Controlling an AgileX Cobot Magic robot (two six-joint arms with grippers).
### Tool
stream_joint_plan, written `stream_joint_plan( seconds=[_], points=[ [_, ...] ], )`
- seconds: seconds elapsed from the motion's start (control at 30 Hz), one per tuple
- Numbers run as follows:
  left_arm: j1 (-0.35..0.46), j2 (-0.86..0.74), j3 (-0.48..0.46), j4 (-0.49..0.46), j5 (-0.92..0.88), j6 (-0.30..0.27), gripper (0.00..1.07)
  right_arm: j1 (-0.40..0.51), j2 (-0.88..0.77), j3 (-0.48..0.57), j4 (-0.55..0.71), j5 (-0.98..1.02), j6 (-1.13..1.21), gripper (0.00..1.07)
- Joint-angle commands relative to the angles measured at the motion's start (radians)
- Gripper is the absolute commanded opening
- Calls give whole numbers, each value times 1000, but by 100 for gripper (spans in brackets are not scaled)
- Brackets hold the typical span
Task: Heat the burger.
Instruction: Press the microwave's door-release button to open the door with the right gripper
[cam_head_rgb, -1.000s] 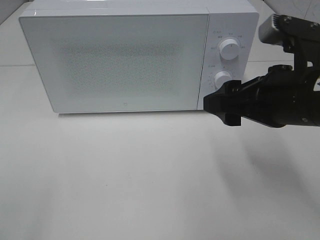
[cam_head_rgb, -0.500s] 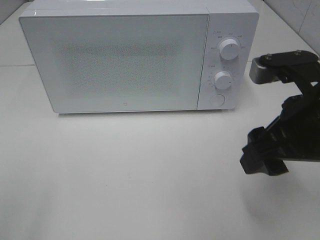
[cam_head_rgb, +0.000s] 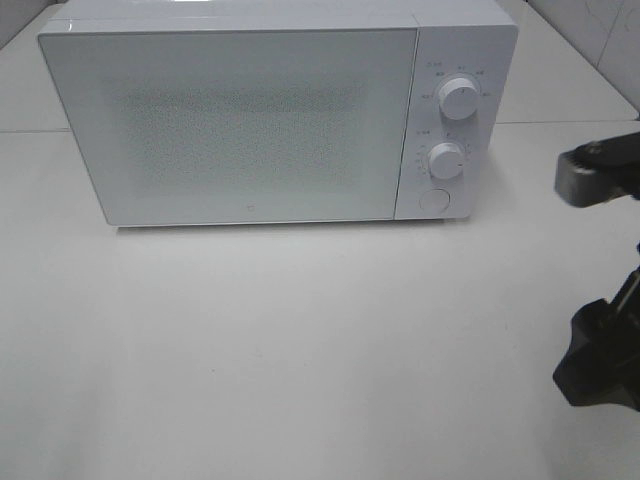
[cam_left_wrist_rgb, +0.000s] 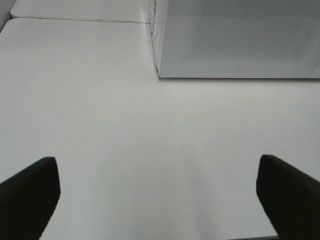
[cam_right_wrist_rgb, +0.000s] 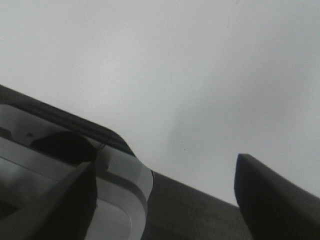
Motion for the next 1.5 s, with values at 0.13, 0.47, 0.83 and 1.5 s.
stream_joint_plan(
  seconds=[0.13,0.47,0.83,1.5],
  points=[
    [2,-15,0,3,-5,1,100,0,-253,21,-36,-60,-17,76],
    [2,-15,0,3,-5,1,100,-208,-567,136,-127,-37,-11,80],
    [2,-15,0,3,-5,1,100,-345,-864,190,-126,20,-11,74],
    [2,-15,0,3,-5,1,100,-442,-1097,192,-105,21,-12,74]
  ],
)
